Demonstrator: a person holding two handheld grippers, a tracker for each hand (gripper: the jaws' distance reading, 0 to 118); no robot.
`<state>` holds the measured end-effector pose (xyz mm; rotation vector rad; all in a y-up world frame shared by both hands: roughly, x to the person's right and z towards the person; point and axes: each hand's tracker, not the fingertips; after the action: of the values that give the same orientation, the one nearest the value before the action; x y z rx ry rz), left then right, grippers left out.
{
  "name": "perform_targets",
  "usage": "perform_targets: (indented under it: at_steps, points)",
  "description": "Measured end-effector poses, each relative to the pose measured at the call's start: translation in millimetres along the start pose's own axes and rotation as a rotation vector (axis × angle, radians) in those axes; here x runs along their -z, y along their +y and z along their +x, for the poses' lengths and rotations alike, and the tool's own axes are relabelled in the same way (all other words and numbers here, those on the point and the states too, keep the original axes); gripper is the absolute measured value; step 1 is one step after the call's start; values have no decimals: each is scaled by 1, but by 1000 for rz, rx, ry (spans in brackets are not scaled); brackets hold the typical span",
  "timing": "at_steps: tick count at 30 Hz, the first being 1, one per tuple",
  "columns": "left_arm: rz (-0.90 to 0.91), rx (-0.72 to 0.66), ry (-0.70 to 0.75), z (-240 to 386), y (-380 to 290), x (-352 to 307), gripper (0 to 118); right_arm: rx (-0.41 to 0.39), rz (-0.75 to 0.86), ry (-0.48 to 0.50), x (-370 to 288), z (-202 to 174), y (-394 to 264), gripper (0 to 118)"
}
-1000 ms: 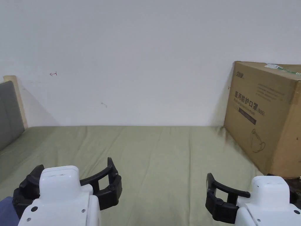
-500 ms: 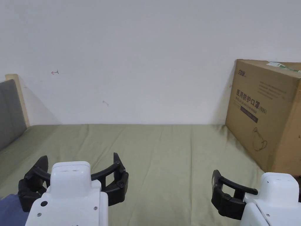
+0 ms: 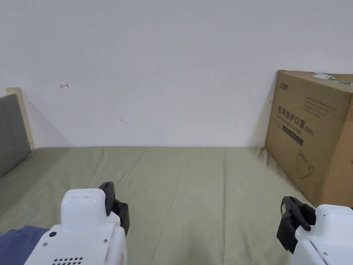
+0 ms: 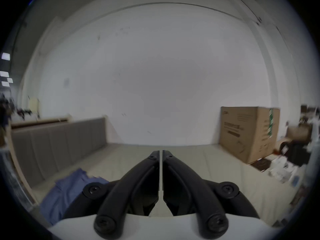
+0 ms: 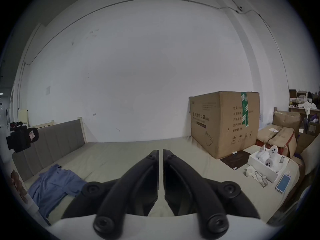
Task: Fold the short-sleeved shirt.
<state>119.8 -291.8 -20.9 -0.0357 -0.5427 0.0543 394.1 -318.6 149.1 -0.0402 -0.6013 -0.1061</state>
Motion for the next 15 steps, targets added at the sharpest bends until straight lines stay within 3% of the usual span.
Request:
perform_targets:
  at_steps: [5,12,15]
  points:
    - [-25,65,43,8,-7,9,0,5,-7,-23,0,8,2,3]
    - [-68,39,15,6,-12,17,0,-23,-13,-31,0,9,2,3]
    - [-138,-46,-13,-13,-14,20,0,-29,-18,-24,6,2,-2,3]
